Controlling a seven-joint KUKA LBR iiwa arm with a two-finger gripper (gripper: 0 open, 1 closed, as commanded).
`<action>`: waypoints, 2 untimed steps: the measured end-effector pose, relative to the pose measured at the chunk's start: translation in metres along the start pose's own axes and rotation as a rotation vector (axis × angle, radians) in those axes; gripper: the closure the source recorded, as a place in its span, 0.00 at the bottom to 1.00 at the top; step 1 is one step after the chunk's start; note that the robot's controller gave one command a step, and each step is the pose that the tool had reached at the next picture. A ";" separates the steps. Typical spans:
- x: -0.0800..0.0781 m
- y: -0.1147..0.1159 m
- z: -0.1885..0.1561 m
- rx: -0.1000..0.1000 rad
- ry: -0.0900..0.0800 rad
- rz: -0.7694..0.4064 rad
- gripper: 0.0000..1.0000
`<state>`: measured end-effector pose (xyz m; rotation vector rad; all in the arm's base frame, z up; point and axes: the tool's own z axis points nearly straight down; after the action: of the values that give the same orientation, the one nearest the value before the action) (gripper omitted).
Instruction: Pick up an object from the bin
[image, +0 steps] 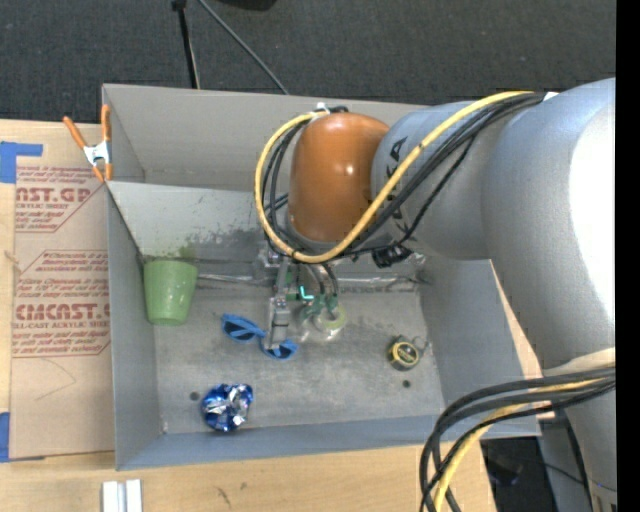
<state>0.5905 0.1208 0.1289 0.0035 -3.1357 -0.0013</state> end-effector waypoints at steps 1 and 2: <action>0.017 -0.011 0.063 0.001 0.000 0.077 0.00; 0.046 -0.002 0.028 -0.001 -0.006 0.105 0.00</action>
Offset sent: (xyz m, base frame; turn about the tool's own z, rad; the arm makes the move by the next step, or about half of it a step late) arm -0.0154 -0.0110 -0.0589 0.0764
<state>0.5440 0.1185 0.1013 -0.1615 -3.1375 -0.0027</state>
